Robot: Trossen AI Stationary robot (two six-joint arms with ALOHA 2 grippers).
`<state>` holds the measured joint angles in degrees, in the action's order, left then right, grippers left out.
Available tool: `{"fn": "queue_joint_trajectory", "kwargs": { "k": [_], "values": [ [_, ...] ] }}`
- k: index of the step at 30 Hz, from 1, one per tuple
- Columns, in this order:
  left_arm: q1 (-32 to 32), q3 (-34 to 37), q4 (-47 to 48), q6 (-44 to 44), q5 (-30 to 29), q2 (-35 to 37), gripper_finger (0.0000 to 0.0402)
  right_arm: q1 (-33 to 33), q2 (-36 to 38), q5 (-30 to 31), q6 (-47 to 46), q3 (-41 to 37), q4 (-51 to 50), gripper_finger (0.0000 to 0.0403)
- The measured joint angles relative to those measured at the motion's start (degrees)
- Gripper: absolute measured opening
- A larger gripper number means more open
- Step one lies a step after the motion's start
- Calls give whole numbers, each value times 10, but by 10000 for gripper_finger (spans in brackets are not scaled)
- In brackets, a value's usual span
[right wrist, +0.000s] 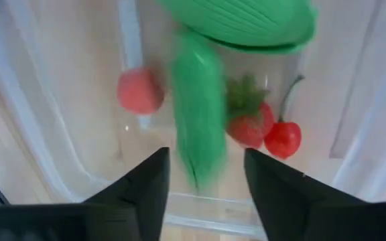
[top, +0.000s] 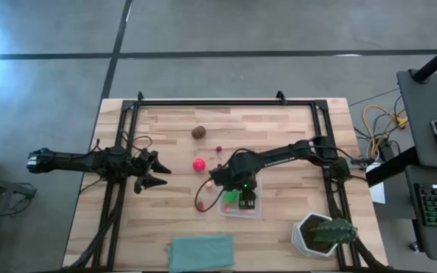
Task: Pick and placing Produce into tupperware
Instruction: Put the pea into the transparent container, then put the cherry into the transparent container
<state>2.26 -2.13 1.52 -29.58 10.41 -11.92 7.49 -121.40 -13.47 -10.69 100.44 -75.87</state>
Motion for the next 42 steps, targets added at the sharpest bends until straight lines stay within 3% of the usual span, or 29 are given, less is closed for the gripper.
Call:
{"fn": "queue_joint_trajectory", "kwargs": {
  "k": [3,9,14,21,33,42],
  "values": [
    [0,0,0,0,0,0,246,-1,1,7,-4,21,0,225],
    [0,0,0,0,0,0,246,-11,2,120,3,111,-15,268],
    [0,0,0,0,0,1,246,-70,5,94,-52,161,18,266],
    [0,0,0,0,0,0,246,-161,4,77,-115,156,63,254],
    [0,0,-1,0,0,0,246,-223,4,70,-152,149,141,250],
    [0,0,-1,0,0,0,246,-261,4,73,-215,124,128,240]
  ]
}}
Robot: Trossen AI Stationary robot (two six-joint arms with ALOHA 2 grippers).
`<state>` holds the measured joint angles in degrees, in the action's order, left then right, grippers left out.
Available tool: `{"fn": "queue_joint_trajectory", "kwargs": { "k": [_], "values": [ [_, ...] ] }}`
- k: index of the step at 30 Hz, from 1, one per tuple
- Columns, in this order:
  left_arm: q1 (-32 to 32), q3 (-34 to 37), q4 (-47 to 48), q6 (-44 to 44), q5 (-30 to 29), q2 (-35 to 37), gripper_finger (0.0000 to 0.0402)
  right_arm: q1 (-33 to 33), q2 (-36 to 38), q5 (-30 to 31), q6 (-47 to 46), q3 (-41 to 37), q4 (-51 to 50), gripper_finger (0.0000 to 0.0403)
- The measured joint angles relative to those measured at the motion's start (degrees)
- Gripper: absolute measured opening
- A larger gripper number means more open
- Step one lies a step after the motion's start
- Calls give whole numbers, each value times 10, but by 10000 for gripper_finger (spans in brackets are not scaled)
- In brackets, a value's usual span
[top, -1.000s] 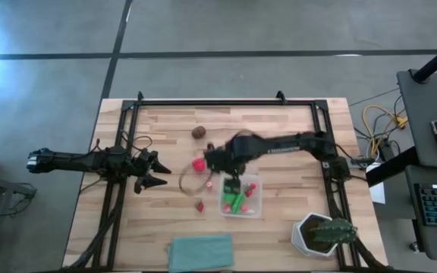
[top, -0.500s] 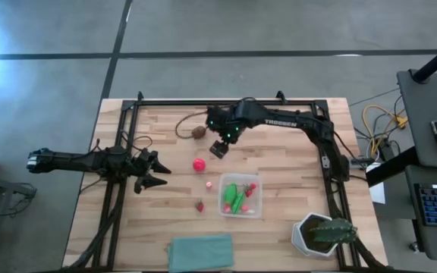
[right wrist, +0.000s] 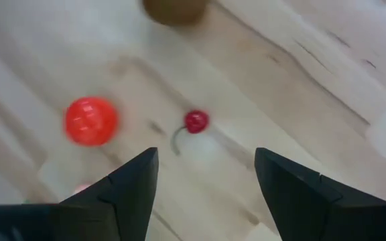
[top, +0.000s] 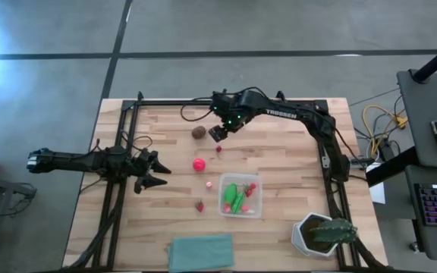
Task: Pick and placing Produce into tupperware
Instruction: Put the cherry into the transparent container
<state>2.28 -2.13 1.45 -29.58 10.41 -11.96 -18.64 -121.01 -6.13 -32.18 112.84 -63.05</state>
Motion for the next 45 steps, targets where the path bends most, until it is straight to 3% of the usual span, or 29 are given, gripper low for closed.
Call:
{"fn": "queue_joint_trajectory", "kwargs": {
  "k": [6,16,25,31,34,45],
  "values": [
    [0,0,0,0,0,1,246,-32,-1,2,-63,-54,24,240],
    [0,0,0,0,0,1,246,-33,-12,-3,-92,-109,155,239],
    [0,0,-1,0,0,1,246,-17,-73,-27,-114,-72,152,239],
    [0,0,-1,0,0,1,246,-4,-103,14,-114,-47,113,233],
    [0,0,0,0,0,0,246,-2,-122,-9,-114,-45,96,230],
    [0,0,0,0,0,1,246,27,-126,-20,-113,-43,83,224]
  ]
}}
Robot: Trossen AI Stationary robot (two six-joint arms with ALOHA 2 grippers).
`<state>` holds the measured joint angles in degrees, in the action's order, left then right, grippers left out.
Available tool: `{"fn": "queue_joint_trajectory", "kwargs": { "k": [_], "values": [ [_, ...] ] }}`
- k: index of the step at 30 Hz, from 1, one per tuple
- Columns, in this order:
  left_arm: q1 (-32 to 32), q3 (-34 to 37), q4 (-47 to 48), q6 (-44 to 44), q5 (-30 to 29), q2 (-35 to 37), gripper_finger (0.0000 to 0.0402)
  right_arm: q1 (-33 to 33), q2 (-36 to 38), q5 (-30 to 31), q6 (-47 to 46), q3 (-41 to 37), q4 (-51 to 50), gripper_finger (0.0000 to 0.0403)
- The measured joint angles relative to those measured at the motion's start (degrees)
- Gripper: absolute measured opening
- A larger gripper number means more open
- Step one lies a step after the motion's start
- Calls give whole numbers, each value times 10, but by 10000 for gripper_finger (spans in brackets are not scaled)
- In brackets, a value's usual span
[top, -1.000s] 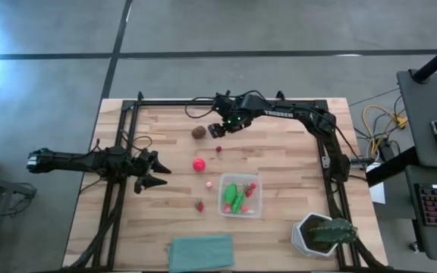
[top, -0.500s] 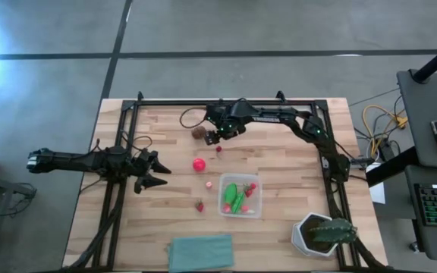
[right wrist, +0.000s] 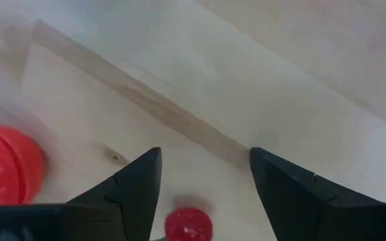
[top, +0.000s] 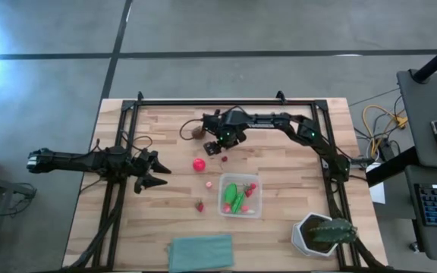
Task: Pick and placing Produce into tupperware
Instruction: Put the cherry into the transparent container
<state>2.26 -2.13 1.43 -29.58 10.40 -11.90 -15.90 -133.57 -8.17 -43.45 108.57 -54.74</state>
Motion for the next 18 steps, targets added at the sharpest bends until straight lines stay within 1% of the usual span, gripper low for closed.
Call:
{"fn": "queue_joint_trajectory", "kwargs": {
  "k": [4,10,12,15,17,18],
  "values": [
    [0,0,0,0,0,0,246,20,1,8,31,20,-44,224],
    [0,0,0,0,0,0,246,41,3,70,132,58,-70,224],
    [0,0,0,0,0,0,246,41,3,72,187,66,-71,224],
    [0,0,0,0,0,0,246,42,3,86,316,79,-104,224],
    [0,0,0,0,0,0,246,42,3,124,398,82,-145,224],
    [0,0,0,0,0,0,246,42,3,145,421,82,-164,224]
  ]
}}
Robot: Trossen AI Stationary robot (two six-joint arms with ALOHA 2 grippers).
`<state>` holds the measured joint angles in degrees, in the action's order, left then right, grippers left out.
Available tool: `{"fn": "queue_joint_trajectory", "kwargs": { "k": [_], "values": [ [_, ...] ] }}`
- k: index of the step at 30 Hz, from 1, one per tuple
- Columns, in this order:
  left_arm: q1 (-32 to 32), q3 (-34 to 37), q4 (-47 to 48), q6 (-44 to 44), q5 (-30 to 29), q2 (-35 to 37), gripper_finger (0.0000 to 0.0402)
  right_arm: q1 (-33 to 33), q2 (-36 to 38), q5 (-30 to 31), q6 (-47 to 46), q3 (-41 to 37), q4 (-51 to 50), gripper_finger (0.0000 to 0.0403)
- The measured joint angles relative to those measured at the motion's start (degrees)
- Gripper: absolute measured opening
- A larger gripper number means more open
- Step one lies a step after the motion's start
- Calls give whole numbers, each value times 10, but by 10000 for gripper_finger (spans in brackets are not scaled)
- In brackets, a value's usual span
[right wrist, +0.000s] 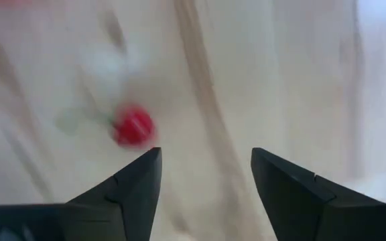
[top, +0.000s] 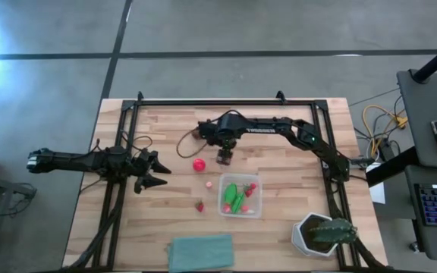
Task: Pick and placing Produce into tupperware
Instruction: Put the cherry into the transparent container
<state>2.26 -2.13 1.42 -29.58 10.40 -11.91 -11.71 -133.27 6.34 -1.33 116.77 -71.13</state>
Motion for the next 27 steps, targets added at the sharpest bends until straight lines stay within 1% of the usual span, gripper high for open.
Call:
{"fn": "queue_joint_trajectory", "kwargs": {
  "k": [2,6,8,15,19,27],
  "values": [
    [0,0,0,0,0,0,246,0,0,16,36,-3,-20,224],
    [0,0,0,0,0,0,246,3,0,-35,179,-12,-22,220],
    [0,0,0,0,0,0,246,9,0,-48,221,-13,-2,218],
    [0,0,0,0,0,0,246,13,0,-47,275,-13,48,214],
    [0,0,0,0,0,0,246,15,-3,-48,321,-20,47,214],
    [0,0,0,0,0,0,246,16,-4,-52,330,-34,54,213]
  ]
}}
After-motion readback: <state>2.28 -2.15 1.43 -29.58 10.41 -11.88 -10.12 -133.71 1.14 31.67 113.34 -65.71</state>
